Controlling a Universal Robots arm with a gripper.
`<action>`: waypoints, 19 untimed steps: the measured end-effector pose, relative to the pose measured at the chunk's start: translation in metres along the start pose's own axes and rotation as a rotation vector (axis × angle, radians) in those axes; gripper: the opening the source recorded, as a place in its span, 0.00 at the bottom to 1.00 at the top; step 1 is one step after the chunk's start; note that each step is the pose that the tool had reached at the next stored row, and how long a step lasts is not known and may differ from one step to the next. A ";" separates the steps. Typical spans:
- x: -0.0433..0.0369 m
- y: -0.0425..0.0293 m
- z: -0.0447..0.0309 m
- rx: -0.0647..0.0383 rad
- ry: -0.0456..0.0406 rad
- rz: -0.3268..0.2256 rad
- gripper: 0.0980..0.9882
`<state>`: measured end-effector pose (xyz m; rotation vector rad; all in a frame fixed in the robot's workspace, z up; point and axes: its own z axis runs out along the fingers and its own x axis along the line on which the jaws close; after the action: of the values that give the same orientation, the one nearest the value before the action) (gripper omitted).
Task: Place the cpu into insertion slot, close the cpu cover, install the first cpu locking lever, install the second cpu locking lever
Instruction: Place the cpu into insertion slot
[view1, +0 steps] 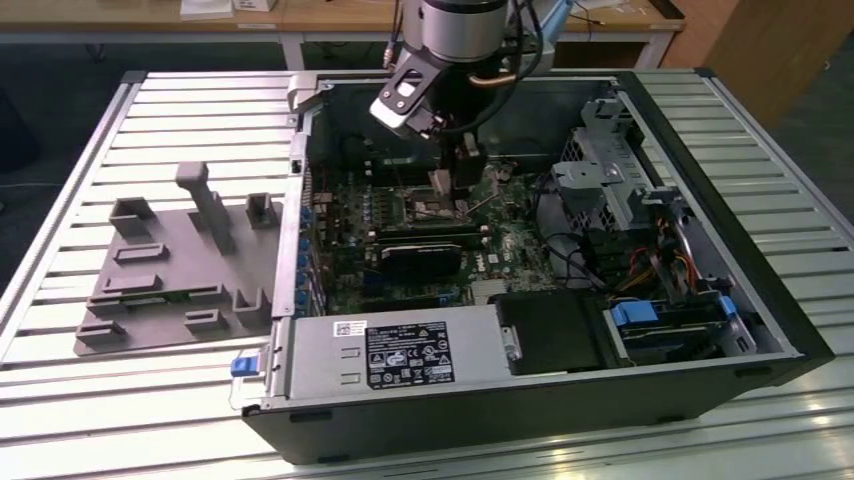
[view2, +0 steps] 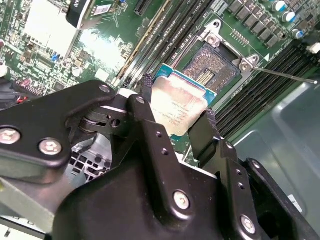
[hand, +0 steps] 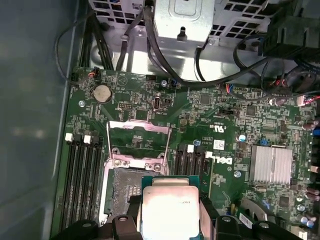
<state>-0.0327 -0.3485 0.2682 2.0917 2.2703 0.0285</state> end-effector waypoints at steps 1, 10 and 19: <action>0.0001 -0.0001 0.0007 -0.001 0.0016 0.005 0.50; 0.0003 -0.0009 0.0069 -0.015 0.0056 0.029 0.50; 0.0008 -0.0023 0.0158 -0.028 0.0021 0.074 0.50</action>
<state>-0.0342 -0.3483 0.2523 2.1622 2.1796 0.0647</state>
